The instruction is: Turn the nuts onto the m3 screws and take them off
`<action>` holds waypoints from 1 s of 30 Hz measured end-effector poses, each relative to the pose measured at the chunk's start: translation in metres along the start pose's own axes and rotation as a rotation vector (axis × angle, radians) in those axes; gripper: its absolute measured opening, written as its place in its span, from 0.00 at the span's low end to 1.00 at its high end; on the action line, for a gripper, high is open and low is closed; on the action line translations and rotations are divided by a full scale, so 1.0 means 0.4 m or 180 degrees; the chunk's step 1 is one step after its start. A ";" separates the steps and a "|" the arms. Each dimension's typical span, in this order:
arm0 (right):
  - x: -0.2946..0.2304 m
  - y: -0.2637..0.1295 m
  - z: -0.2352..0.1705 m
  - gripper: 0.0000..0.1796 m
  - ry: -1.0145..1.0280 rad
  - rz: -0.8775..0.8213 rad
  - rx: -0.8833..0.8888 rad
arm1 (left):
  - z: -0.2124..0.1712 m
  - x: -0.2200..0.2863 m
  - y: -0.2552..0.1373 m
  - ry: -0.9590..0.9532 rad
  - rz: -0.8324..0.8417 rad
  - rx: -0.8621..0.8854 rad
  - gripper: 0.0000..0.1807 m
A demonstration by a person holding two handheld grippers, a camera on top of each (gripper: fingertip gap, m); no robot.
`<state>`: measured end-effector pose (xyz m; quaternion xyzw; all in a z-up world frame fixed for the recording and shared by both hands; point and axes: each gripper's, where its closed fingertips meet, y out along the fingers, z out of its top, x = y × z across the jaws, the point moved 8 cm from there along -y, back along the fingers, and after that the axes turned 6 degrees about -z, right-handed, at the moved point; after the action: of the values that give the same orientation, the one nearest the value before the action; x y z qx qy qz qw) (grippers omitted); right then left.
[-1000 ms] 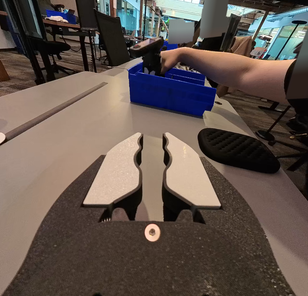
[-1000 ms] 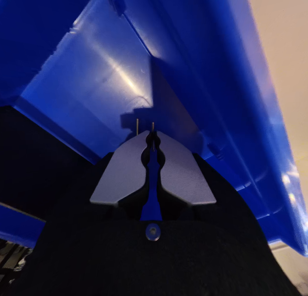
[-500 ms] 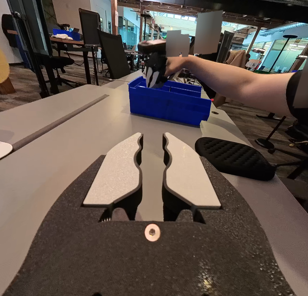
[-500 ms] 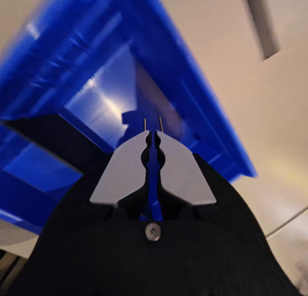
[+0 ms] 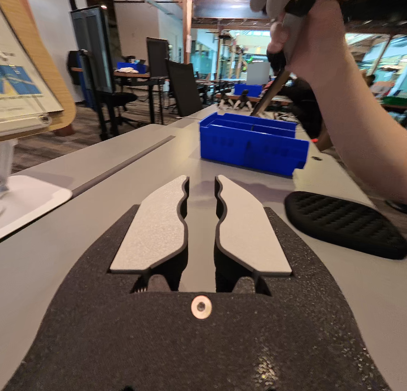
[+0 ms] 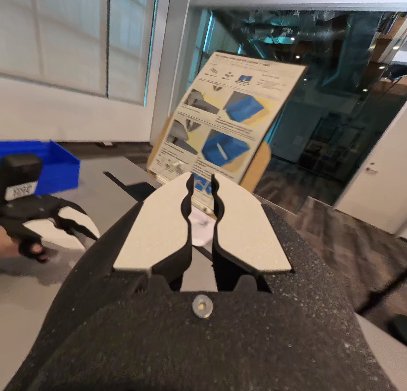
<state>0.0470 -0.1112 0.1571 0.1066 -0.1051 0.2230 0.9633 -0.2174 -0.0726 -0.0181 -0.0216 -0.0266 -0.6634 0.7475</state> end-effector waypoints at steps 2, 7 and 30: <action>-0.061 0.055 -0.073 0.11 0.0310 0.0099 0.0025 | 0.000 -0.007 -0.005 0.0035 0.0121 0.0002 0.12; -0.151 0.130 -0.300 0.07 0.0660 -0.0069 0.0073 | 0.001 -0.022 -0.018 0.0207 0.0450 -0.0050 0.12; -0.185 0.112 -0.437 0.00 0.0294 -0.0009 -0.0056 | 0.377 -0.044 -0.545 -0.0155 0.2692 -0.1223 0.14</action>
<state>-0.0111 -0.0579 -0.0211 0.0879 -0.0623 0.2253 0.9683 -0.4376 -0.0712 0.1304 -0.1842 0.0904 -0.2926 0.9340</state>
